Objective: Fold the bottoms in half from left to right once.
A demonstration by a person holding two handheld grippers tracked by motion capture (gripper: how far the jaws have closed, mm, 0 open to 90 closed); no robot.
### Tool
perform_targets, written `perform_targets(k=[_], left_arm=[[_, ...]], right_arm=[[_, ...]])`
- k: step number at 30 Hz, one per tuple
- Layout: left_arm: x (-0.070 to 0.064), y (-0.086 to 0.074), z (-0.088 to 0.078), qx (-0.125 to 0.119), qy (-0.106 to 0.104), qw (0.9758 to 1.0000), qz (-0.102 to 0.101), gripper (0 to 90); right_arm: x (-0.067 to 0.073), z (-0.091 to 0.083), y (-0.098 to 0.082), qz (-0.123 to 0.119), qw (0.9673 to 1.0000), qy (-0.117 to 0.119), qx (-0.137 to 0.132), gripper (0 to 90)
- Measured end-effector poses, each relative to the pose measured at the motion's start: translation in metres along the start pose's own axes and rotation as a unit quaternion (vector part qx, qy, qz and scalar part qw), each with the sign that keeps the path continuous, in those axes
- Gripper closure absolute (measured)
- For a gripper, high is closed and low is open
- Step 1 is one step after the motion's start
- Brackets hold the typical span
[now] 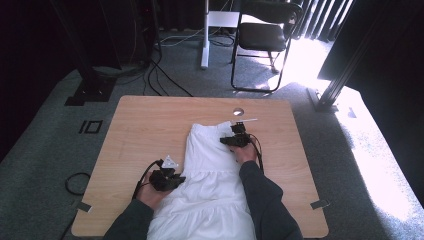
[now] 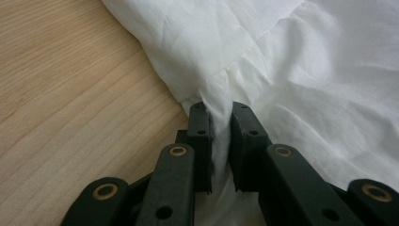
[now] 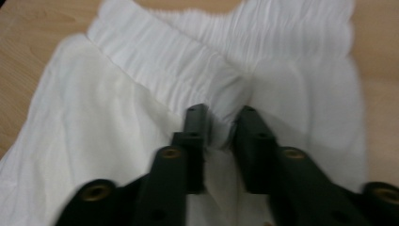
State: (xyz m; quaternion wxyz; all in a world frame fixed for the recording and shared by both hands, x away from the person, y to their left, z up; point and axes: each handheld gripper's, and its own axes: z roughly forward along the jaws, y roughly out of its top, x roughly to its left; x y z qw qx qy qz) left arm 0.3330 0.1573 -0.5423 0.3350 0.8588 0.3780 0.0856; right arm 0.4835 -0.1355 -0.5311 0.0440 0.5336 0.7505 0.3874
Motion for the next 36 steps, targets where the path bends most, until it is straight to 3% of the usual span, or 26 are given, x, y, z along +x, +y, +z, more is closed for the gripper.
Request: perform_targets(k=[3, 6, 8, 11, 14, 16, 18, 19, 21, 22, 23, 27, 29, 32, 36], left_arm=[[0.0, 0.0, 0.0, 0.001, 0.001, 1.0, 0.002, 80.9], [-0.001, 0.001, 0.0, 0.006, 0.005, 1.0, 0.004, 81.0], [-0.002, 0.001, 0.0, 0.006, 0.005, 1.0, 0.005, 81.2], [-0.002, 0.001, 0.0, 0.007, 0.007, 0.9999, 0.005, 81.5], [-0.002, 0.001, 0.0, 0.007, 0.006, 0.9999, 0.006, 81.6], [-0.001, 0.002, 0.0, 0.008, 0.001, 1.0, 0.001, 80.5], [0.003, 0.003, -0.001, 0.003, -0.001, 0.9999, -0.012, 64.8], [0.007, 0.003, -0.003, -0.002, -0.007, 0.9998, -0.02, 62.8], [0.01, 0.004, -0.005, -0.007, -0.011, 0.9996, -0.027, 59.4], [0.019, 0.01, -0.015, -0.036, -0.016, 0.9981, -0.046, 59.4], [0.023, 0.015, -0.02, -0.052, -0.013, 0.9975, -0.047, 57.2], [0.036, 0.043, -0.031, -0.101, -0.002, 0.9939, -0.044, 49.4], [0.044, 0.064, -0.026, -0.111, 0.01, 0.9927, -0.045, 47.5], [0.052, 0.094, -0.004, -0.114, 0.021, 0.9922, -0.045, 46.5], [0.057, 0.119, 0.042, -0.082, 0.054, 0.9943, -0.04, 46.5]], right_arm=[[0.002, -0.017, 0.012, -0.022, 0.9992, -0.022, -0.026, 82.6], [0.003, -0.033, 0.027, -0.055, 0.9957, -0.06, -0.044, 83.7], [0.003, -0.04, 0.036, -0.086, 0.989, -0.108, -0.053, 83.7], [-0.004, -0.036, 0.044, -0.103, 0.9829, -0.147, -0.039, 83.6], [-0.012, -0.022, 0.04, -0.109, 0.9826, -0.149, -0.02, 81.5], [-0.017, -0.012, 0.036, -0.091, 0.9843, -0.151, -0.01, 71.3], [-0.022, -0.006, 0.032, -0.065, 0.9884, -0.137, -0.014, 63.8], [-0.024, -0.006, 0.03, -0.056, 0.9903, -0.126, -0.016, 61.5], [-0.025, -0.005, 0.028, -0.054, 0.9911, -0.121, -0.015, 60.6], [-0.026, -0.005, 0.027, -0.061, 0.9906, -0.122, -0.016, 59.5], [-0.029, -0.005, 0.025, -0.052, 0.9921, -0.114, -0.013, 58.1], [-0.033, 0.0, 0.019, -0.041, 0.993, -0.111, -0.003, 57.1], [-0.033, 0.004, 0.016, -0.039, 0.9929, -0.112, 0.002, 59.0], [-0.032, 0.008, 0.01, -0.037, 0.9932, -0.111, -0.004, 61.9], [-0.03, 0.008, 0.008, -0.036, 0.993, -0.112, -0.009, 66.0]])
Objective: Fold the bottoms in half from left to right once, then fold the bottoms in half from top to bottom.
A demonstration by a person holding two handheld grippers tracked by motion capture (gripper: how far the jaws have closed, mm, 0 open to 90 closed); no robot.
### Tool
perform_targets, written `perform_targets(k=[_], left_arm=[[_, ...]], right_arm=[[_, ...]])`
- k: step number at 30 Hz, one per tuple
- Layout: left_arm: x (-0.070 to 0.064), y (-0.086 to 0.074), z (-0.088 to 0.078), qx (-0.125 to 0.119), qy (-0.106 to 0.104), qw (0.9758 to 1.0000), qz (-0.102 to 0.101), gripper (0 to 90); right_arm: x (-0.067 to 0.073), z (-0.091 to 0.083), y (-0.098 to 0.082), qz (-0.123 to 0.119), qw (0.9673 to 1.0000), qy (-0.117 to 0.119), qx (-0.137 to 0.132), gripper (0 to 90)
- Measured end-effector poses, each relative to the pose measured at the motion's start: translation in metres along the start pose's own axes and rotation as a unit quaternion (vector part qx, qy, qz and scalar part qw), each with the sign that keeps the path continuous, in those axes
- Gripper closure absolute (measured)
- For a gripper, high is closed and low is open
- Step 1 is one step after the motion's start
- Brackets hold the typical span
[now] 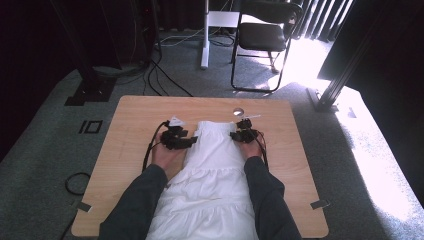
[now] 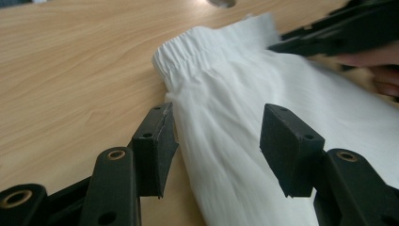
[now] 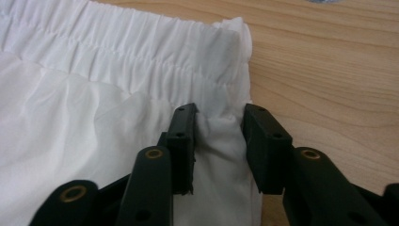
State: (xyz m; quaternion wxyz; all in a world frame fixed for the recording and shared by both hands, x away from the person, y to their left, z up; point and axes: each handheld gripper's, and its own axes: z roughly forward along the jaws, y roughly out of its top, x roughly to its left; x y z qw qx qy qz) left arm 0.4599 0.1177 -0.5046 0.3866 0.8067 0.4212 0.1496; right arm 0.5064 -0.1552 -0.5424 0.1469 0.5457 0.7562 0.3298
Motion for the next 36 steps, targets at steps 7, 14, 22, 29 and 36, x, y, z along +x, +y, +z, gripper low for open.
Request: perform_targets(k=[7, 14, 22, 29, 36], left_arm=[[0.004, -0.016, 0.04, 0.042, 0.006, 0.9976, -0.054, 56.1], [-0.007, -0.035, 0.021, 0.049, -0.014, 0.9983, -0.028, 72.9], [-0.019, -0.063, -0.004, 0.037, -0.03, 0.9988, -0.012, 76.5], [-0.016, -0.05, -0.001, 0.031, -0.042, 0.9983, -0.027, 58.3], [-0.01, -0.029, 0.02, 0.016, -0.048, 0.9979, -0.041, 35.2]], right_arm=[[0.005, -0.004, -0.01, -0.002, 0.9999, -0.002, -0.014, 66.7], [0.011, -0.017, -0.026, -0.014, 0.9998, -0.003, -0.012, 66.9], [0.017, -0.036, -0.05, -0.036, 0.9992, 0.013, -0.011, 66.9], [0.017, -0.035, -0.051, -0.032, 0.9993, 0.014, -0.015, 66.8], [0.015, -0.035, -0.05, -0.024, 0.9994, 0.022, -0.016, 66.2]])
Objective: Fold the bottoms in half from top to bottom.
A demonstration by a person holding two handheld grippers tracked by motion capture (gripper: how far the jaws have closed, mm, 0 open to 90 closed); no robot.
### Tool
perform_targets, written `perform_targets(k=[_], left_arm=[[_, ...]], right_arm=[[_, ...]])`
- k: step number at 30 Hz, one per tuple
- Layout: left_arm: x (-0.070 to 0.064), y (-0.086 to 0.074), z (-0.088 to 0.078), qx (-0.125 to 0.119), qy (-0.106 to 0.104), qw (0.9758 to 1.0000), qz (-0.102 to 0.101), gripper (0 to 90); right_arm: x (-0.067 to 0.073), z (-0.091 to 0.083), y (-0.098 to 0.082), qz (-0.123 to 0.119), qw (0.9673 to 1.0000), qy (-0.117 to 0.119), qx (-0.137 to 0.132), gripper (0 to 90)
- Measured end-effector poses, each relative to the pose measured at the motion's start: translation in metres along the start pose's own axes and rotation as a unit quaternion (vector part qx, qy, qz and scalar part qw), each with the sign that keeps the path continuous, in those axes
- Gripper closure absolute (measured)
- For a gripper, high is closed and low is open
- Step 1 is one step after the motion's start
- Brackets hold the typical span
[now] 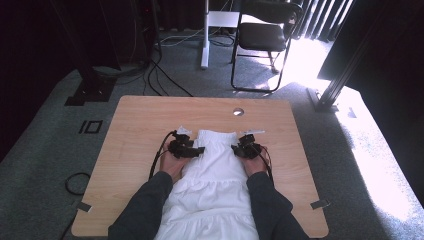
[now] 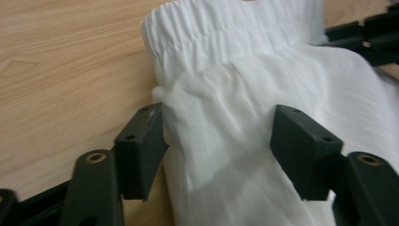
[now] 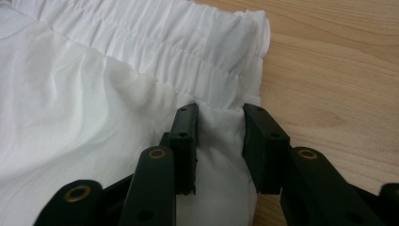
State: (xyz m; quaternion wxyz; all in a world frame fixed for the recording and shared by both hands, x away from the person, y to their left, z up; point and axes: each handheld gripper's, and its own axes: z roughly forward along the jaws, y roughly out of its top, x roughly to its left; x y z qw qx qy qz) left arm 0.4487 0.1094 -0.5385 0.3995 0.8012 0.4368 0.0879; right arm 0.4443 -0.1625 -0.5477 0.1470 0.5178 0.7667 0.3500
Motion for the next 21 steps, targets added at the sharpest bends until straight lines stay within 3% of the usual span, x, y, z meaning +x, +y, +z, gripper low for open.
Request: perform_targets(k=[3, 8, 10, 15, 18, 20, 21], left_arm=[[0.0, 0.001, 0.009, 0.007, 0.003, 0.9999, 0.012, 38.2], [0.004, 0.001, 0.013, 0.014, -0.002, 0.9999, 0.008, 44.4], [0.005, 0.002, 0.013, 0.017, -0.005, 0.9998, 0.008, 46.2], [0.004, 0.004, 0.014, 0.021, -0.002, 0.9997, 0.015, 47.4], [0.005, 0.005, 0.015, 0.023, -0.003, 0.9997, 0.012, 47.5], [0.005, 0.005, 0.015, 0.023, -0.001, 0.9996, 0.014, 47.9], [0.005, 0.005, 0.015, 0.023, 0.0, 0.9996, 0.014, 48.8]], right_arm=[[0.0, 0.0, 0.0, 0.002, 1.0, 0.002, -0.001, 66.0], [-0.005, -0.001, 0.001, 0.006, 0.9997, 0.025, 0.003, 60.1], [-0.008, -0.002, 0.002, 0.003, 0.9997, 0.025, 0.003, 53.9], [-0.017, -0.012, 0.011, 0.022, 0.998, 0.039, -0.044, 31.1], [-0.015, -0.007, 0.019, 0.014, 0.9972, 0.068, -0.03, 18.7], [-0.012, -0.001, 0.021, 0.003, 0.9981, 0.06, -0.013, 16.0], [-0.009, 0.003, 0.021, -0.008, 0.9995, 0.031, 0.003, 16.2]])
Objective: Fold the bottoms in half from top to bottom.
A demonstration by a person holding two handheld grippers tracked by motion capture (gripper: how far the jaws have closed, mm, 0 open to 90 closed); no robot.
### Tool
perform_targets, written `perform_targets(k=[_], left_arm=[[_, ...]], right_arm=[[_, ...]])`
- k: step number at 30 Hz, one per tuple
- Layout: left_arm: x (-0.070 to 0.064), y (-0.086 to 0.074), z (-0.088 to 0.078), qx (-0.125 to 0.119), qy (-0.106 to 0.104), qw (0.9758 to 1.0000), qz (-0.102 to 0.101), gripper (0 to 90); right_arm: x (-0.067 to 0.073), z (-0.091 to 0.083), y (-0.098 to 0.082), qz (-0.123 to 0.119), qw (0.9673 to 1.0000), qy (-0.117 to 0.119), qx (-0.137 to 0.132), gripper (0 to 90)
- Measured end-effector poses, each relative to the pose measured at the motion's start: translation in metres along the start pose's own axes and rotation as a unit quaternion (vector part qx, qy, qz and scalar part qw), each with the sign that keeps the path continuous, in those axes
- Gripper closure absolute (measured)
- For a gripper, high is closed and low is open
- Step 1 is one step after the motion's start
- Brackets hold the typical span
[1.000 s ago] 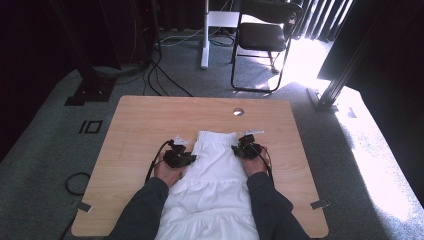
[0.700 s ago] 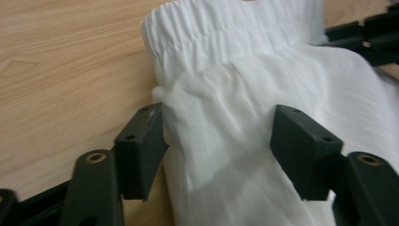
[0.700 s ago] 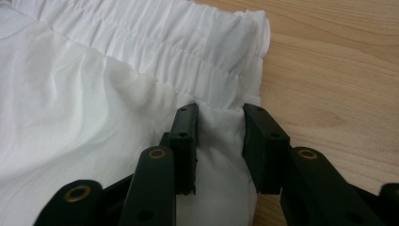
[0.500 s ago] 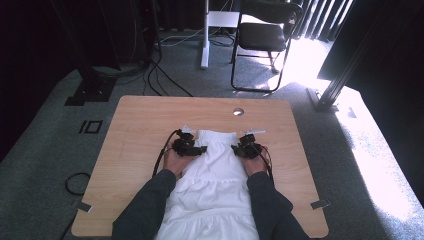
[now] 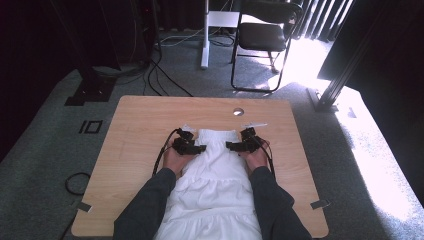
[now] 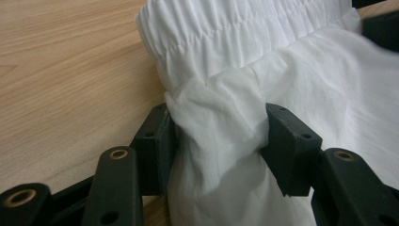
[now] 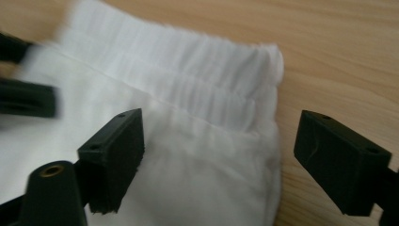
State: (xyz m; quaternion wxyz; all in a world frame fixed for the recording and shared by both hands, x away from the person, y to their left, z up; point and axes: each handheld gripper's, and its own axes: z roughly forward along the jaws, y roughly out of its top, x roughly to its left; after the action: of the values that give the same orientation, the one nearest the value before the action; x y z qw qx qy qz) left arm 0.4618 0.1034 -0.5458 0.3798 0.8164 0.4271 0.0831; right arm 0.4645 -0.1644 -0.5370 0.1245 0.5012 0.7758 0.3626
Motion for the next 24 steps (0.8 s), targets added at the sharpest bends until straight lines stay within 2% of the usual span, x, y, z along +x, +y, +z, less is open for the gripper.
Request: perform_targets(k=[4, 6, 7, 8, 9, 10, 11, 12, 13, 14, 15, 17, 18, 21, 23, 24], left_arm=[[0.001, 0.001, 0.0, 0.003, 0.003, 1.0, -0.006, 53.3], [-0.001, 0.003, 0.0, 0.009, 0.013, 0.9999, 0.0, 56.6], [-0.002, 0.003, 0.001, 0.011, 0.016, 0.9998, 0.001, 57.8], [-0.002, 0.003, 0.001, 0.011, 0.016, 0.9998, 0.001, 59.2], [-0.007, 0.005, 0.002, 0.024, 0.029, 0.9992, 0.015, 63.1], [-0.007, 0.005, 0.002, 0.024, 0.029, 0.9992, 0.015, 66.3], [-0.012, 0.006, 0.002, 0.031, 0.037, 0.9985, 0.026, 69.0], [-0.012, 0.006, 0.002, 0.031, 0.037, 0.9985, 0.026, 73.6], [-0.012, 0.006, 0.003, 0.034, 0.02, 0.999, 0.021, 78.7], [-0.012, 0.006, 0.003, 0.034, 0.02, 0.999, 0.021, 81.6], [-0.01, 0.006, 0.003, 0.036, 0.01, 0.9992, 0.016, 84.0], [-0.009, 0.007, 0.002, 0.034, 0.004, 0.9994, 0.01, 85.2], [-0.005, 0.011, -0.001, 0.029, -0.007, 0.9995, 0.006, 85.4], [-0.001, 0.025, -0.016, -0.001, -0.007, 0.9999, 0.015, 85.5], [0.0, 0.041, -0.028, -0.02, 0.002, 0.9995, 0.026, 85.5], [0.0, 0.041, -0.028, -0.02, 0.002, 0.9995, 0.026, 85.5]], right_arm=[[0.004, 0.011, -0.004, -0.015, 0.9989, -0.039, 0.022, 23.8], [0.008, 0.013, -0.004, -0.026, 0.9978, -0.058, 0.017, 31.7], [0.01, 0.013, -0.004, -0.023, 0.9975, -0.064, 0.018, 37.3], [0.01, 0.013, -0.004, -0.023, 0.9975, -0.064, 0.018, 37.3], [0.016, 0.013, -0.003, -0.033, 0.9973, -0.063, 0.017, 50.0], [0.016, 0.013, -0.003, -0.033, 0.9973, -0.063, 0.017, 50.0], [0.017, 0.012, -0.004, -0.03, 0.9979, -0.056, 0.013, 62.0], [0.017, 0.011, -0.005, -0.025, 0.9983, -0.051, 0.012, 69.7], [0.016, 0.011, -0.005, -0.014, 0.999, -0.04, 0.012, 75.1], [0.014, 0.011, -0.004, -0.004, 0.9995, -0.031, 0.012, 77.4], [0.013, 0.01, -0.004, 0.004, 0.9996, -0.023, 0.014, 78.9], [0.009, 0.01, -0.002, 0.009, 0.9997, -0.009, 0.021, 79.6], [0.008, 0.009, 0.0, 0.007, 0.9998, -0.005, 0.02, 79.8], [0.007, -0.002, 0.01, -0.003, 1.0, 0.006, -0.005, 79.8], [0.008, -0.013, 0.023, -0.016, 0.9995, 0.009, -0.027, 79.8], [0.008, -0.013, 0.023, -0.016, 0.9995, 0.009, -0.027, 79.8]])
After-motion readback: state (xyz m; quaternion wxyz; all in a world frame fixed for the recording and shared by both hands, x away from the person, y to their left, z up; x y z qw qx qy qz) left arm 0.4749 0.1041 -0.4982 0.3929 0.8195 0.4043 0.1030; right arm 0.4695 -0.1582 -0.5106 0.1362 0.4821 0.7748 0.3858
